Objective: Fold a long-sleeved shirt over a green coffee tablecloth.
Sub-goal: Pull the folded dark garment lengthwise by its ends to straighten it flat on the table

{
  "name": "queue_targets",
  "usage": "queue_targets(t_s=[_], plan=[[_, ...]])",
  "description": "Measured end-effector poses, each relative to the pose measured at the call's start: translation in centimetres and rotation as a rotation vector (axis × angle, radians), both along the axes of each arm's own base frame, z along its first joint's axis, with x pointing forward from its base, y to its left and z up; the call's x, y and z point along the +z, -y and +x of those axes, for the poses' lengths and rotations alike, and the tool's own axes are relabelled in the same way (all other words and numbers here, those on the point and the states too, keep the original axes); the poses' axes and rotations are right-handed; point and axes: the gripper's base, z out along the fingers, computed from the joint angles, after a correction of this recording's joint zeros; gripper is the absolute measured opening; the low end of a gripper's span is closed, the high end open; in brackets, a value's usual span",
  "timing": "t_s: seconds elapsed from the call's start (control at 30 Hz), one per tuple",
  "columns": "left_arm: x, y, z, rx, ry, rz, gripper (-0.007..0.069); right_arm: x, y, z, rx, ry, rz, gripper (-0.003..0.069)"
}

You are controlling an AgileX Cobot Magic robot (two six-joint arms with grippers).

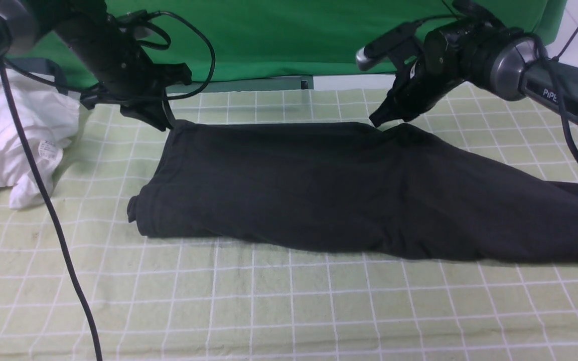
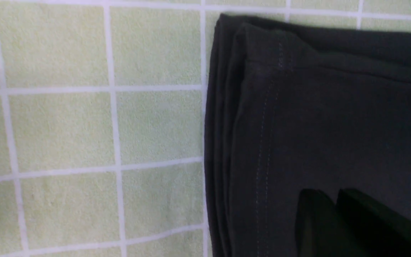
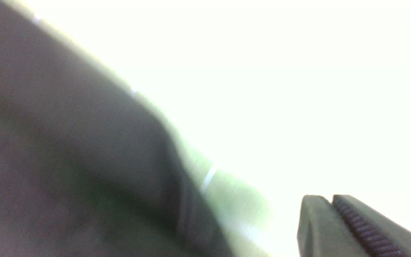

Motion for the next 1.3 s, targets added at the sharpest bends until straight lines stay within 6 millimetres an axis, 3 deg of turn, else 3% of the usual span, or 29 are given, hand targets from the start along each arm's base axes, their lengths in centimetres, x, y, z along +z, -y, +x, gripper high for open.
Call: queue_targets(t_s=[0.13,0.3,0.43,0.53,0.7,0.83,0.87,0.9,1.13,1.3], plan=[[0.2,-0.2,0.5,0.015,0.062,0.014,0.0207,2.2,0.2,0.0,-0.026,-0.020,-0.012,0.0188],[-1.4,0.1,1.4,0.038,0.078,-0.021,0.0355,7.1,1.2,-1.9,-0.076,-0.150,-0.066,0.0304],[-3.5,0.4,2.0,0.032,0.059,-0.058,0.0398,9.2,2.2,-3.0,-0.092,-0.218,-0.097,0.0348],[-5.0,0.5,2.3,0.034,0.042,-0.073,0.0402,9.6,3.2,-3.0,-0.125,-0.231,-0.088,0.0359],[-6.6,0.5,2.5,0.039,0.016,-0.079,0.0303,9.5,5.7,-2.4,-0.217,-0.263,-0.013,0.0364],[-6.9,0.6,2.6,0.015,0.023,-0.074,0.0118,9.9,6.2,-2.5,-0.229,-0.265,0.017,0.0363],[-6.8,0.6,2.6,0.015,0.024,-0.074,0.0118,10.0,6.2,-2.5,-0.229,-0.265,0.019,0.0363],[-6.6,0.5,2.7,0.004,0.034,-0.071,0.0052,10.4,6.4,-2.6,-0.232,-0.258,0.026,0.0363],[-4.2,-1.7,3.3,0.024,0.073,-0.074,0.0013,12.6,7.0,-3.7,-0.235,-0.229,0.039,0.0363],[-3.9,-4.3,2.9,0.064,0.032,-0.075,0.0013,12.7,9.3,-5.6,-0.275,-0.281,0.030,0.0363]])
